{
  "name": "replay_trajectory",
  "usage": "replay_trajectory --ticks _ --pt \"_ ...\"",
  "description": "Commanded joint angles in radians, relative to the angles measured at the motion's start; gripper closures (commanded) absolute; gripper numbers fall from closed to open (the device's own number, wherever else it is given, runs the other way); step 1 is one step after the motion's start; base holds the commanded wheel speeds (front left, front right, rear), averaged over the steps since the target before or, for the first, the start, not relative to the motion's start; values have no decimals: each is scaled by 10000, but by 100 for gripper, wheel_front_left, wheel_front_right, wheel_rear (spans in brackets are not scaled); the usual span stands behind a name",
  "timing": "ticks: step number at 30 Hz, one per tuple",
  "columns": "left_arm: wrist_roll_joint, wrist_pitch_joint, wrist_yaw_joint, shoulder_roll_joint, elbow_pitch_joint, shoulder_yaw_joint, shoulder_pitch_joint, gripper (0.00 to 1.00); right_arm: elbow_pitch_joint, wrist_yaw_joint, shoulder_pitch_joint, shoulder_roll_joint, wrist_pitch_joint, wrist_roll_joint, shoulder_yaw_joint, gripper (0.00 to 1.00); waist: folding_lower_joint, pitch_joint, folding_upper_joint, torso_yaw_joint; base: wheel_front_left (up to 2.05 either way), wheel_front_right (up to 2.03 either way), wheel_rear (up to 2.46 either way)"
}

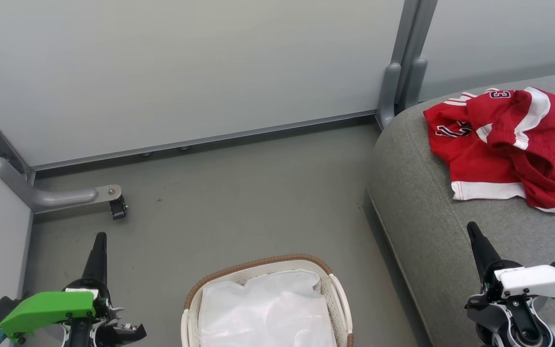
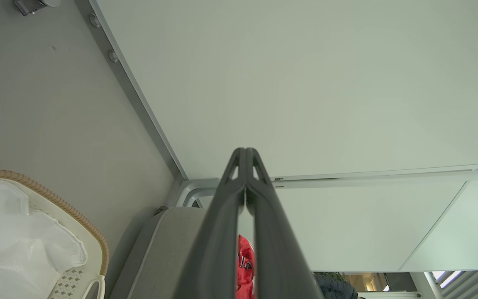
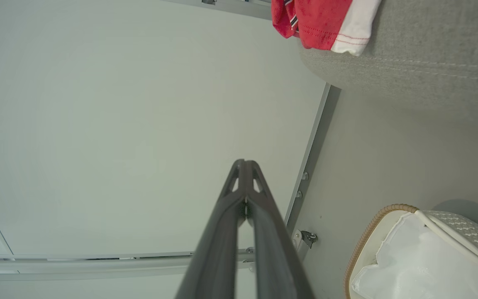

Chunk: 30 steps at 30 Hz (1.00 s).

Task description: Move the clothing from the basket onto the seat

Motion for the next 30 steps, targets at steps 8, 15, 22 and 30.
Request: replay_trajectory --ticks 8,15,22,30 --pt "-608 183 -75 56 -2 96 -282 100 -81 -1 -121 -64 206 705 -118 100 0 -4 0 -43 0 0 0" --pt "-1048 321 -85 59 10 130 -351 100 -106 -2 -119 -67 344 1189 -179 100 0 -7 0 -79 0 0 0" --pt "-1159 354 -81 60 12 141 -345 100 -111 -2 -117 -67 375 1339 -192 100 0 -8 0 -95 0 0 0" --pt "-1158 352 -81 58 13 140 -345 100 -111 -2 -116 -67 373 1339 -192 100 0 -8 0 -95 0 0 0"
